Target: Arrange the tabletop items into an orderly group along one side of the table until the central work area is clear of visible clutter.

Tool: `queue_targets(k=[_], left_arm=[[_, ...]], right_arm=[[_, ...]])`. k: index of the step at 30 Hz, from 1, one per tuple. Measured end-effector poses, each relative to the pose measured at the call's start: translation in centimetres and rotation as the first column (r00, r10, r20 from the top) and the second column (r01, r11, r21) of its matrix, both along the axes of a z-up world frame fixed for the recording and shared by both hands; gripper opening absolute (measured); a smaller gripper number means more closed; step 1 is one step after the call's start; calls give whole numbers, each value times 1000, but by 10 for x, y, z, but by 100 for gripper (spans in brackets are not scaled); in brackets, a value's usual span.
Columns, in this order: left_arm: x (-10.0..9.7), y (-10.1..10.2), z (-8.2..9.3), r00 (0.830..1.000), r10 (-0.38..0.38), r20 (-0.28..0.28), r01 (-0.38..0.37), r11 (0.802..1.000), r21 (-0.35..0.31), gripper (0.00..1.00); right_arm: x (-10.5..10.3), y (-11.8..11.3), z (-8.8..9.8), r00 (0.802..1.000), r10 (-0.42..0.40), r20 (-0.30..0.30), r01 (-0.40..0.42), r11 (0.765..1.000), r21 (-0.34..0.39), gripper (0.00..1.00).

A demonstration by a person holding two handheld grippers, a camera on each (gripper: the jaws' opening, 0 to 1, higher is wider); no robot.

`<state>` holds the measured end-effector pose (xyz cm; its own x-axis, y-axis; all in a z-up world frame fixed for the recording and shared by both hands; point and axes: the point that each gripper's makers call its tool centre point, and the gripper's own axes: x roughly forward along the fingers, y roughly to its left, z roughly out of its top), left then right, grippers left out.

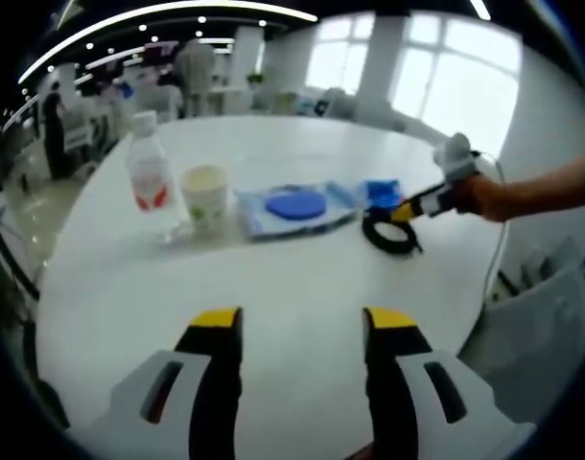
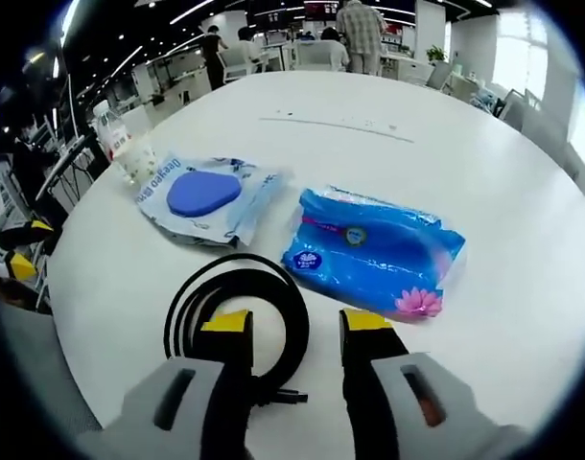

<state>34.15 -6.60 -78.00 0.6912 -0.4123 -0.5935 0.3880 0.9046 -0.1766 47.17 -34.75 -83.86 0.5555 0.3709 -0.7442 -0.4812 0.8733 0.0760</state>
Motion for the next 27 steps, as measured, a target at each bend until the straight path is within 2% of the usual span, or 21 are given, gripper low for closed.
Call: queue_targets(k=[2,3,13,27], left_arm=[[0,1,-1,1000,3,0,-3,1000,1,48],[0,2,-1,1000,4,0,-4,1000,2,49],[2,6,1,1000,15,10,-15,1000,12,53],[4,15,7,999,32,26,-33,999,23,61]], right_arm=[[1,7,5,1000,18,16,-19,999,45,59],[1,7,7,999,24,28,-25,999,39,62],[-2,5,24,997,17,76,-23,997,77,71],[-20,-6,47,991,4,134,-20,993,115,76]])
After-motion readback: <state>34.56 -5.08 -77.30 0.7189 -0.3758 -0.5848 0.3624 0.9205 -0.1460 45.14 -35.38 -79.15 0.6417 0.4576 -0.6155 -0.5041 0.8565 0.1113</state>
